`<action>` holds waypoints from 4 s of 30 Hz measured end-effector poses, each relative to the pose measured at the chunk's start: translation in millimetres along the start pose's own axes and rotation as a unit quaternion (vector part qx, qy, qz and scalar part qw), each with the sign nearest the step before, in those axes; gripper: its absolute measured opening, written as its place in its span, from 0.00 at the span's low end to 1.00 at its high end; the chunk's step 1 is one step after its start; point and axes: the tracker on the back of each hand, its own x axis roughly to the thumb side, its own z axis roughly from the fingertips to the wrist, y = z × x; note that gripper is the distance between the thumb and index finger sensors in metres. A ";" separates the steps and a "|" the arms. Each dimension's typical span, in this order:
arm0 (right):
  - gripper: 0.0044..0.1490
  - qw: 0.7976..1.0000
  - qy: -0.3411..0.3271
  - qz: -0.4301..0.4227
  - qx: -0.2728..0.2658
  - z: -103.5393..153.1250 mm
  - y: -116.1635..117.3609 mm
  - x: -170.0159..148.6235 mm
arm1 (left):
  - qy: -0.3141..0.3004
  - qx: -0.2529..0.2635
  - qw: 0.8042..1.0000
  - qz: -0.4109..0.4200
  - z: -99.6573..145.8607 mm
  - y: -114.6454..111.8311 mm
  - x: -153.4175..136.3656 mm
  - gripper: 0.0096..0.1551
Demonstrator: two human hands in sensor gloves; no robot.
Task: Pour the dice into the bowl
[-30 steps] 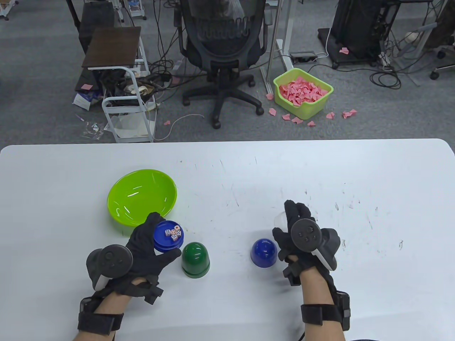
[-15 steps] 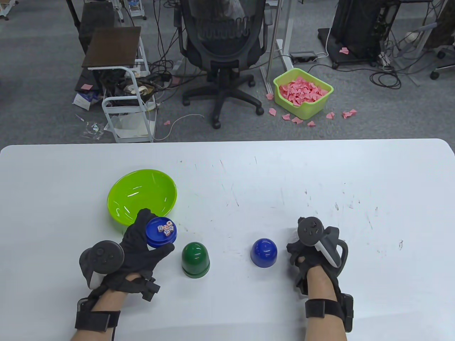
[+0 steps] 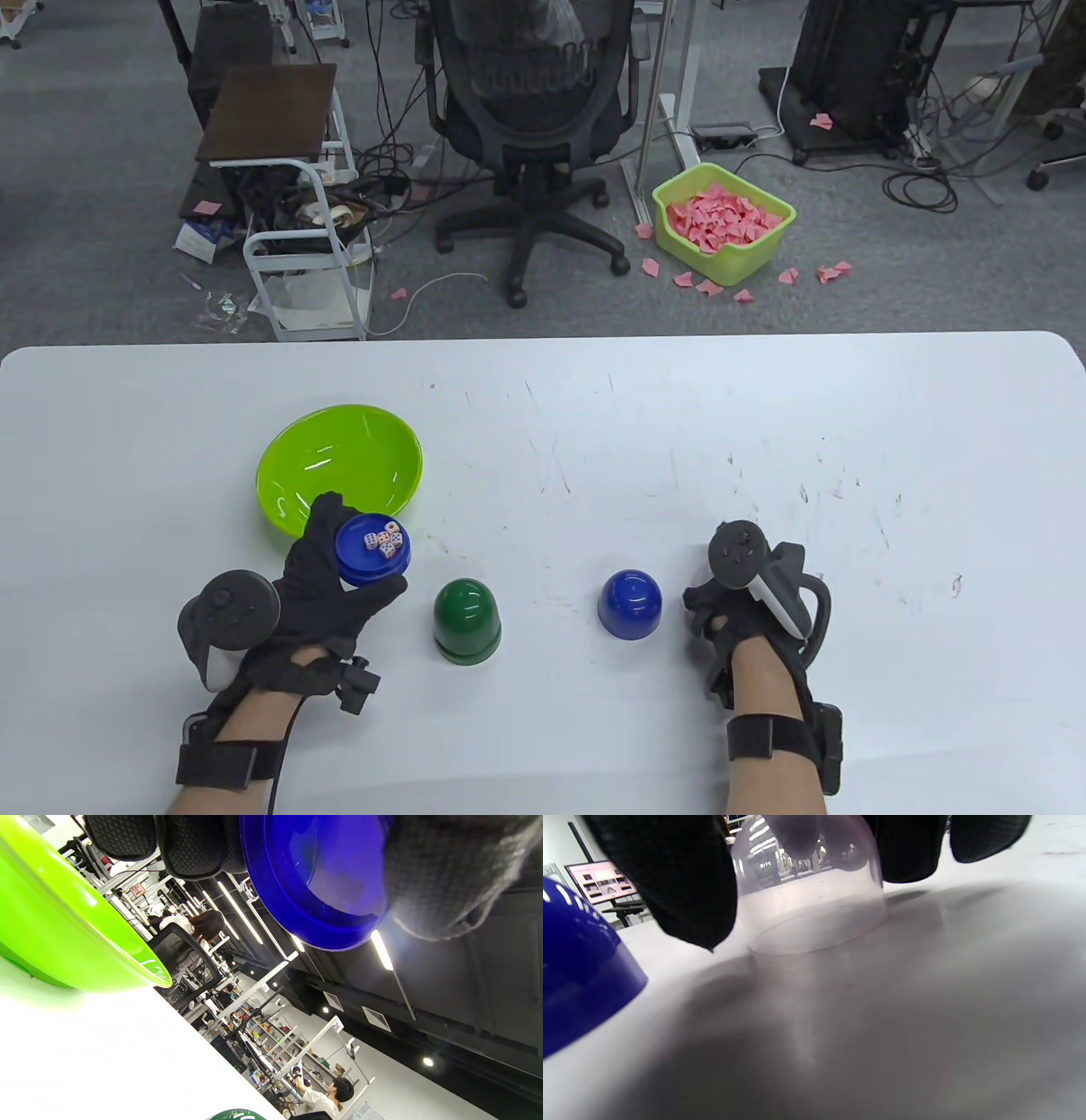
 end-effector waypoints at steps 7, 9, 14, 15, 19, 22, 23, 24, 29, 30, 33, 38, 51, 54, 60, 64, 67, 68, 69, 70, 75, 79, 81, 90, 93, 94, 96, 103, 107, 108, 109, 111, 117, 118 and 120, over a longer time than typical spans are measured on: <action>0.60 0.996 -0.050 -0.049 -0.047 9.2 -17.1 16.2 | 0.015 0.015 1.000 0.003 -0.1 4.7 -3.3 0.70; 0.60 0.993 -0.073 -0.064 -0.068 13.1 -21.5 24.8 | 0.019 0.021 1.000 0.005 0.1 6.5 -4.3 0.71; 0.60 0.980 -0.131 -0.110 -0.101 22.4 -30.4 46.0 | 0.042 0.047 0.998 0.001 0.7 13.1 -10.1 0.68; 0.60 0.978 -0.139 -0.114 -0.104 23.8 -31.4 48.9 | 0.046 0.052 0.998 0.001 1.0 14.3 -11.4 0.67; 0.59 0.971 -0.167 -0.125 -0.114 28.5 -33.1 60.4 | 0.061 0.068 0.996 -0.006 1.7 19.8 -18.7 0.65; 0.59 0.969 -0.181 -0.126 -0.113 30.2 -31.4 66.1 | 0.070 0.074 0.995 -0.013 2.1 22.7 -24.1 0.65; 0.59 0.968 -0.184 -0.127 -0.112 30.3 -30.8 67.2 | 0.072 0.074 0.994 -0.019 2.4 23.6 -25.4 0.65; 0.58 0.968 -0.184 -0.127 -0.112 30.5 -30.6 67.6 | 0.072 0.077 0.994 -0.024 2.6 24.1 -26.3 0.64; 0.57 0.966 -0.188 -0.134 -0.114 30.3 -31.1 66.6 | 0.075 0.090 0.992 -0.041 2.0 25.1 -30.5 0.63; 0.56 0.966 -0.186 -0.139 -0.115 30.1 -31.8 65.3 | 0.074 0.097 0.991 -0.046 0.9 25.2 -30.5 0.63; 0.55 0.964 -0.182 -0.155 -0.119 29.2 -33.2 61.4 | 0.073 0.102 0.990 -0.061 -4.1 26.9 -29.1 0.63; 0.54 0.963 -0.178 -0.166 -0.119 28.8 -33.4 57.5 | 0.083 0.097 0.987 -0.097 -19.3 35.7 -24.4 0.62; 0.52 0.966 -0.158 -0.170 -0.114 27.5 -33.4 46.8 | 0.125 0.019 0.961 -0.246 -78.3 48.2 -34.2 0.62; 0.53 0.967 -0.158 -0.165 -0.112 27.6 -33.2 46.9 | 0.144 -0.012 0.950 -0.278 -89.7 47.1 -36.9 0.62; 0.53 0.970 -0.154 -0.156 -0.103 27.5 -32.2 47.6 | 0.177 -0.080 0.915 -0.352 -113.4 41.1 -44.0 0.61; 0.53 0.972 -0.151 -0.150 -0.099 27.5 -31.6 47.9 | 0.195 -0.117 0.893 -0.389 -124.4 36.0 -46.5 0.60; 0.53 0.973 -0.150 -0.147 -0.098 27.4 -31.4 48.2 | 0.200 -0.136 0.876 -0.418 -130.2 31.5 -47.6 0.60; 0.53 0.973 -0.150 -0.145 -0.097 27.2 -31.2 48.3 | 0.199 -0.143 0.867 -0.434 -132.7 29.7 -48.0 0.60; 0.53 0.973 -0.149 -0.144 -0.096 27.2 -31.1 48.4 | 0.200 -0.149 0.860 -0.445 -134.1 27.9 -47.6 0.60; 0.53 0.974 -0.149 -0.143 -0.096 27.1 -31.0 48.5 | 0.197 -0.150 0.857 -0.453 -135.4 26.9 -47.3 0.60; 0.53 0.976 -0.146 -0.136 -0.091 26.7 -30.3 49.0 | 0.184 -0.151 0.854 -0.462 -139.7 22.7 -42.0 0.60; 0.53 0.975 -0.146 -0.140 -0.094 26.6 -30.7 48.8 | 0.165 -0.138 0.874 -0.435 -137.1 23.3 -37.3 0.60; 0.53 0.974 -0.147 -0.143 -0.096 26.5 -31.1 48.9 | 0.150 -0.125 0.888 -0.417 -133.3 25.0 -34.7 0.60; 0.53 0.973 -0.149 -0.148 -0.099 25.7 -30.6 48.0 | 0.110 -0.089 0.939 -0.313 -108.2 35.0 -25.2 0.60; 0.53 0.973 -0.150 -0.142 -0.101 25.5 -30.7 48.5 | 0.102 -0.080 0.954 -0.269 -96.8 39.0 -24.6 0.60; 0.53 0.973 -0.150 -0.142 -0.100 25.4 -30.4 48.3 | 0.098 -0.075 0.959 -0.255 -93.4 39.7 -24.4 0.60; 0.53 0.973 -0.151 -0.144 -0.099 25.3 -30.1 48.7 | 0.092 -0.068 0.969 -0.221 -83.8 40.6 -24.5 0.61; 0.53 0.971 -0.155 -0.148 -0.105 25.9 -31.5 48.9 | 0.054 -0.025 0.993 -0.106 -51.4 40.2 -18.5 0.61; 0.53 0.969 -0.159 -0.152 -0.111 26.4 -32.4 49.4 | 0.034 -0.025 0.998 -0.044 -33.9 33.2 -8.8 0.62; 0.53 0.969 -0.160 -0.153 -0.113 26.5 -32.6 49.4 | 0.030 -0.025 0.999 -0.028 -30.5 31.0 -7.2 0.62; 0.53 0.967 -0.163 -0.156 -0.118 27.2 -33.5 49.5 | 0.025 -0.024 0.999 -0.006 -26.0 27.2 -5.1 0.62; 0.52 0.964 -0.168 -0.159 -0.129 28.1 -35.8 49.6 | 0.018 -0.027 0.999 0.021 -19.8 21.2 -2.2 0.62; 0.50 0.957 -0.173 -0.165 -0.165 32.1 -46.3 44.5 | 0.004 -0.027 0.999 0.038 -8.1 0.7 2.4 0.62; 0.49 0.956 -0.168 -0.163 -0.175 32.4 -48.6 41.1 | -0.003 -0.031 0.999 0.031 -6.6 -1.0 3.2 0.62; 0.48 0.957 -0.155 -0.160 -0.186 31.6 -51.9 34.4 | -0.014 -0.030 0.999 0.026 -4.4 -2.8 3.7 0.62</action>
